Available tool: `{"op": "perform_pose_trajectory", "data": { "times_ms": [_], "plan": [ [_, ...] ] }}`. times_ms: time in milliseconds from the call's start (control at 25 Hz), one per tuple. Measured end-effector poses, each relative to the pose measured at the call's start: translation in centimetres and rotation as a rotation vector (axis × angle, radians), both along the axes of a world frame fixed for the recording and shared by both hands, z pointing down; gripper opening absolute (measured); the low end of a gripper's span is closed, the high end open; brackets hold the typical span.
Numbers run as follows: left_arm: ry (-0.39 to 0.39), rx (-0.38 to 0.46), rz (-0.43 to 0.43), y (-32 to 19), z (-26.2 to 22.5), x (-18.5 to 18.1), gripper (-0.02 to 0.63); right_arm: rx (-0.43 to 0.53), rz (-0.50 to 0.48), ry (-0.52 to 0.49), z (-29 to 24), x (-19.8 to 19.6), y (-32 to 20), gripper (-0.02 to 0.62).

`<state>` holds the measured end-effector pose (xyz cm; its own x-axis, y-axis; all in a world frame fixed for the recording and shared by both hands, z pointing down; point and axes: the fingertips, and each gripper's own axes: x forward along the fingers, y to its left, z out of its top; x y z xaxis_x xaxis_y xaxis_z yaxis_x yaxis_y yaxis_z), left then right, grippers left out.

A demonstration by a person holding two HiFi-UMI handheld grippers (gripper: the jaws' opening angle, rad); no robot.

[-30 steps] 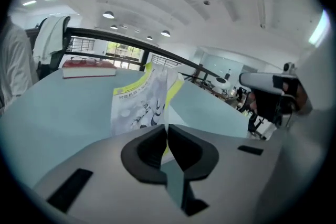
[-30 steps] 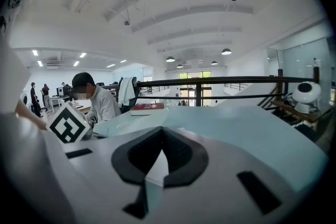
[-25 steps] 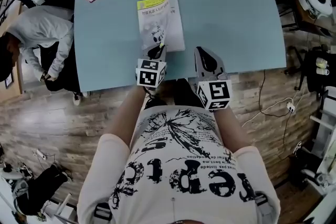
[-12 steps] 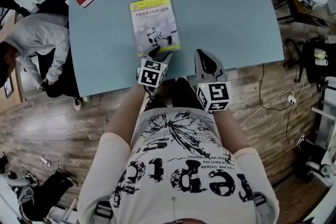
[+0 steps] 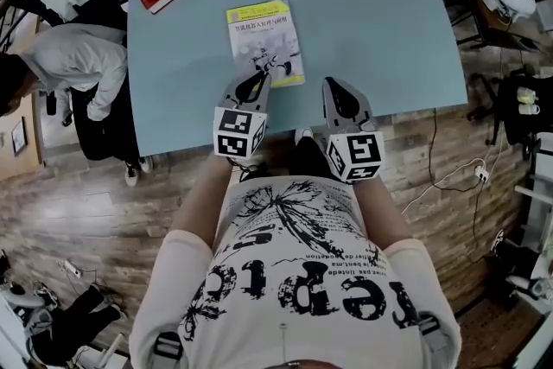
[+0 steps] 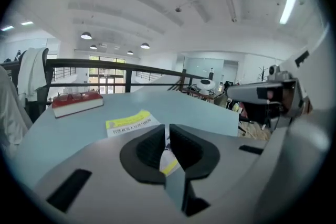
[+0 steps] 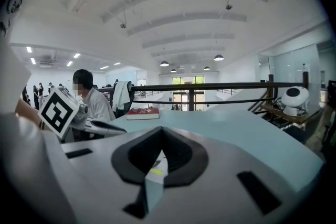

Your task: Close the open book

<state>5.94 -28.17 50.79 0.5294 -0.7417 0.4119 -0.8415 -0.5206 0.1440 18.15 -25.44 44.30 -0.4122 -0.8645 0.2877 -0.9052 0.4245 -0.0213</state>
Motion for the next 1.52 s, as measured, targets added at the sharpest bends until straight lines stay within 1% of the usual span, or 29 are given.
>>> {"op": "perform_pose_trajectory", "data": {
  "times_ms": [280, 480, 600, 840, 1080, 1200, 1400, 1520],
  "plan": [
    [0.059, 0.226, -0.035, 1.8, -9.0, -3.0, 0.025, 0.094, -0.025, 0.004, -3.1, -2.0, 0.7, 0.011],
    [0.044, 0.362, -0.05, 4.1, -14.0, -5.7, 0.023, 0.165, -0.05, 0.012, -5.5, -4.0, 1.4, 0.009],
    [0.047, 0.411, -0.083, 5.2, -16.1, -7.3, 0.023, 0.203, -0.067, 0.012, -6.9, -5.0, 1.9, 0.009],
    [0.028, 0.433, -0.133, 6.0, -16.8, -10.0, 0.023, 0.224, -0.092, 0.019, -7.9, -6.4, 2.2, 0.009],
    [0.025, 0.422, -0.159, 5.8, -16.3, -11.2, 0.023, 0.199, -0.073, 0.017, -7.4, -6.3, 1.5, 0.009],
    [0.029, 0.413, -0.16, 5.4, -16.2, -11.0, 0.023, 0.209, -0.074, 0.026, -7.7, -6.2, 1.2, 0.009],
    [0.033, 0.409, -0.131, 5.0, -16.9, -10.0, 0.023, 0.221, -0.081, 0.034, -8.4, -6.2, 0.7, 0.009],
    [0.039, 0.406, -0.14, 4.7, -16.8, -10.1, 0.023, 0.23, -0.085, 0.048, -8.4, -6.3, 0.4, 0.009]
  ]
}}
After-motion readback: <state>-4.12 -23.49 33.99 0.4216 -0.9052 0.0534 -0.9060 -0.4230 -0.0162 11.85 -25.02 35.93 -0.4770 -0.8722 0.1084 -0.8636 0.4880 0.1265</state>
